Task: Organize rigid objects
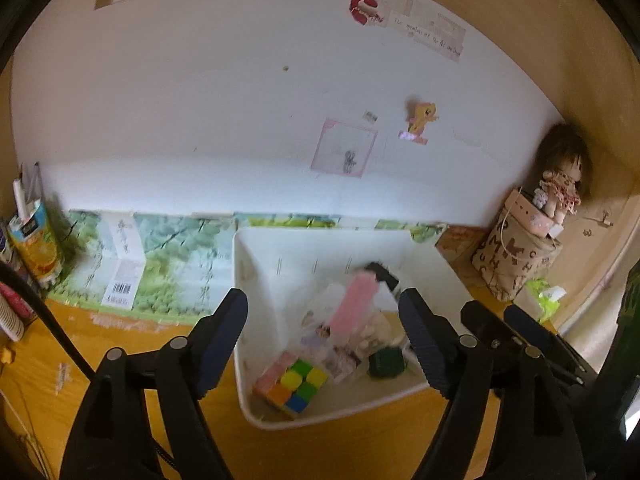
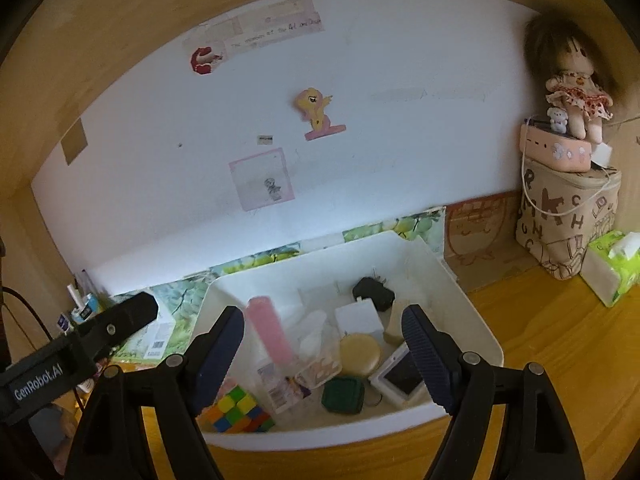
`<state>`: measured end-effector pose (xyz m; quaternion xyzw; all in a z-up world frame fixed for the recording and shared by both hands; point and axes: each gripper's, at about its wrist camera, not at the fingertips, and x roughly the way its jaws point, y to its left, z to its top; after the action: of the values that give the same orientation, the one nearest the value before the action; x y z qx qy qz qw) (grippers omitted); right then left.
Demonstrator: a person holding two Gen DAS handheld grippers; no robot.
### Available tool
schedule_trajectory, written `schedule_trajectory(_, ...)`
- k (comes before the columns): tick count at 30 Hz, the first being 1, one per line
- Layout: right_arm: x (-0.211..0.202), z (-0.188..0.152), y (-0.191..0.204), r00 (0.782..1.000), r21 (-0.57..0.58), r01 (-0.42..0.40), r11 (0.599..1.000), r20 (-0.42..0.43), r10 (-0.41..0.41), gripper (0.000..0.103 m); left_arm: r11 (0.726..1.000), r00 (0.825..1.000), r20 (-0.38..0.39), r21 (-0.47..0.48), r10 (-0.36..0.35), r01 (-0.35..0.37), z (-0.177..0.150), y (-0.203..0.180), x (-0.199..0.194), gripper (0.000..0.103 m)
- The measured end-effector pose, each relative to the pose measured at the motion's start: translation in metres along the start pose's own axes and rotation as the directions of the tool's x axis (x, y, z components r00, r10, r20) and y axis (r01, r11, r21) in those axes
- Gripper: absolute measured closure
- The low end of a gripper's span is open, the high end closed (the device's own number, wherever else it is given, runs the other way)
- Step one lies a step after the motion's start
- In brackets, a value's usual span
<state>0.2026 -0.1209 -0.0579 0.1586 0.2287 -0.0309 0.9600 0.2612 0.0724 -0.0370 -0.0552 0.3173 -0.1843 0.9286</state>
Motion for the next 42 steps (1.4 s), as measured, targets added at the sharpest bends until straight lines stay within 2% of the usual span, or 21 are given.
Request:
schedule_trajectory(4,-0.012,-0.014,0.004,0.998,0.0,-0.015,1.0,-0.057,0.015,0.021,1.0,0.999,-0.05,-0.016,0.003,-0.004,-0.018,0.004,-0.011,0.022)
schedule_trajectory(8,-0.022,-0.032,0.006,0.992,0.007,-0.016,1.0,-0.127,0.017,0.021,1.0,0.994,-0.108,0.008,0.027,-0.026,-0.04,0.006,-0.022,0.022)
schedule_trajectory(13,-0.038,-0.06,0.002,0.976,0.037,-0.009,0.999,-0.219,0.017,0.021,0.995,0.984,-0.147,-0.006,0.099,-0.101,-0.063,0.014,-0.039,0.022)
schedule_trajectory(18,-0.049,-0.086,-0.007,0.95,0.048,-0.012,0.999,-0.31,0.026,0.021,0.988,0.972,-0.177,-0.008,0.153,-0.157,-0.077,0.016,-0.053,0.022)
schedule_trajectory(25,-0.065,-0.119,-0.013,0.899,0.041,-0.097,0.994,-0.424,0.105,0.019,0.968,0.947,-0.227,-0.049,0.228,-0.245,-0.094,0.011,-0.071,0.022)
schedule_trajectory(29,-0.078,-0.12,-0.021,0.875,0.019,-0.118,0.993,-0.471,0.112,0.019,0.962,0.928,-0.28,-0.05,0.246,-0.27,-0.106,-0.007,-0.084,0.022)
schedule_trajectory(33,-0.102,-0.111,-0.03,0.871,-0.041,-0.14,0.989,-0.48,0.103,0.019,0.962,0.927,-0.292,-0.062,0.237,-0.265,-0.119,-0.024,-0.104,0.019)
schedule_trajectory(37,-0.126,-0.107,-0.041,0.859,-0.069,-0.154,0.986,-0.502,0.099,0.019,0.95,0.915,-0.313,-0.097,0.255,-0.298,-0.132,-0.035,-0.122,0.019)
schedule_trajectory(38,-0.131,-0.106,-0.043,0.866,-0.076,-0.152,0.985,-0.491,0.096,0.019,0.947,0.913,-0.318,-0.108,0.256,-0.303,-0.135,-0.037,-0.126,0.019)
schedule_trajectory(42,-0.156,-0.1,-0.052,0.865,-0.074,-0.155,0.985,-0.492,0.099,0.019,0.936,0.906,-0.331,-0.141,0.262,-0.322,-0.145,-0.044,-0.143,0.019)
